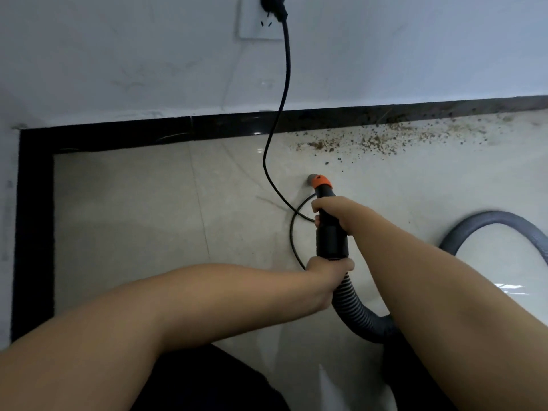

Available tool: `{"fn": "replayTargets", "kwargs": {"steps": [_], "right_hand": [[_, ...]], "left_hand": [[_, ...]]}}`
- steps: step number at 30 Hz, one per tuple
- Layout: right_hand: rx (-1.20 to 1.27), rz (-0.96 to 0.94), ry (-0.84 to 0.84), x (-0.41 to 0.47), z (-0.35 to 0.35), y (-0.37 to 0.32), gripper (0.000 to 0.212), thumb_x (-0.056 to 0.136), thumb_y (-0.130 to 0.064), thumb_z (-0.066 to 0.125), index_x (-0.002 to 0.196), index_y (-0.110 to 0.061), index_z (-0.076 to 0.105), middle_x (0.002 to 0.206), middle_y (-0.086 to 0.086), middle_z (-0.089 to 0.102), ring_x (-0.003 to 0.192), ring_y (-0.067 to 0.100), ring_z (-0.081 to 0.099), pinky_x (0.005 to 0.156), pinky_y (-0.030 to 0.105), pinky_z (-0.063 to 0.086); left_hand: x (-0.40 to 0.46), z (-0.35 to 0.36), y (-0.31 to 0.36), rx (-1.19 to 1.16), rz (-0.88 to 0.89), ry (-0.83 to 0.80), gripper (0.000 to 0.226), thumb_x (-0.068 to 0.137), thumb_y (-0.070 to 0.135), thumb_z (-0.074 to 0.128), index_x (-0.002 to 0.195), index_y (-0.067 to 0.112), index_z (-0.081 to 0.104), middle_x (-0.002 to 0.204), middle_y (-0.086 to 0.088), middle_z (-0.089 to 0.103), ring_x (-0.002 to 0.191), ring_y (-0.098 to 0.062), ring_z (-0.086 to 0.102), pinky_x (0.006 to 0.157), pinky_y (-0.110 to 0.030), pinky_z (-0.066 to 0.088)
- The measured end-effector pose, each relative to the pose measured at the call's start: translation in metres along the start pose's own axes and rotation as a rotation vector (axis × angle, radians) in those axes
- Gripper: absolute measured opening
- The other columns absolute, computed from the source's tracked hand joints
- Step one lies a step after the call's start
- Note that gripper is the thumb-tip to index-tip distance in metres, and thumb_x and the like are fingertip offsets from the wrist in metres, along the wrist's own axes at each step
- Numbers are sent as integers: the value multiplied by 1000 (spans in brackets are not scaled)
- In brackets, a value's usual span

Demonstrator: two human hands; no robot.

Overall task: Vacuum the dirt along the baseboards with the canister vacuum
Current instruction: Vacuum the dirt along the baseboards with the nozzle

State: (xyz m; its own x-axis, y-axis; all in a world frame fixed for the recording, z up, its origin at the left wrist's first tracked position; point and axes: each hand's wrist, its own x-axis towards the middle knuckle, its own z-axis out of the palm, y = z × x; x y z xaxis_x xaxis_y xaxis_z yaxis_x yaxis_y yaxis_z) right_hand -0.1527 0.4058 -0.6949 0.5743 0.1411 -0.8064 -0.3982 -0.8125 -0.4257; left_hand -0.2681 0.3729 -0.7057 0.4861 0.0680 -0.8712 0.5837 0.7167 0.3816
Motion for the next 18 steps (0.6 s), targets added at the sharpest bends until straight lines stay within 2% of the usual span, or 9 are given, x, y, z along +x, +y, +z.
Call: {"fn": "replayTargets", "kwargs": {"steps": [2, 7, 12, 15, 18], "right_hand": [[31, -5, -2, 3, 6, -2, 11, 85, -3, 52, 83, -7, 41, 61, 11, 52, 50, 19, 52, 68, 36, 51], [123, -57, -38, 17, 9, 11, 12, 84, 0, 51, 81, -7, 42, 60, 10, 49, 32, 14, 49, 41, 19, 47], [197, -63, -57, 30, -27, 41, 13, 86, -3, 53, 80, -7, 43, 63, 10, 50, 48, 19, 51, 41, 21, 46], [248, -61, -88, 36, -61, 63, 11, 87, -2, 54, 81, -5, 45, 62, 10, 49, 50, 19, 49, 37, 17, 45], [253, -73, -158, 43, -96, 81, 16, 86, 1, 53, 74, -6, 44, 60, 10, 47, 45, 18, 47, 37, 17, 44]], "left_hand": [[2, -6, 1, 15, 18, 22, 23, 83, 11, 63, 103, 8, 52, 86, -5, 55, 90, -23, 54, 76, -29, 44], [18, -6, -10, 66, 35, 125, 28, 81, 10, 64, 107, 7, 56, 99, -10, 58, 91, -25, 56, 77, -31, 46], [30, 32, -27, 145, 25, 178, 37, 82, 10, 65, 117, 3, 55, 100, -11, 58, 92, -25, 56, 80, -32, 48], [35, 69, -39, 169, 22, 175, 39, 82, 9, 65, 119, 4, 54, 101, -11, 58, 93, -25, 55, 82, -34, 49], [36, 112, -53, 162, 32, 215, 38, 83, 10, 64, 120, 4, 54, 99, -10, 57, 90, -24, 54, 77, -31, 46]]}}
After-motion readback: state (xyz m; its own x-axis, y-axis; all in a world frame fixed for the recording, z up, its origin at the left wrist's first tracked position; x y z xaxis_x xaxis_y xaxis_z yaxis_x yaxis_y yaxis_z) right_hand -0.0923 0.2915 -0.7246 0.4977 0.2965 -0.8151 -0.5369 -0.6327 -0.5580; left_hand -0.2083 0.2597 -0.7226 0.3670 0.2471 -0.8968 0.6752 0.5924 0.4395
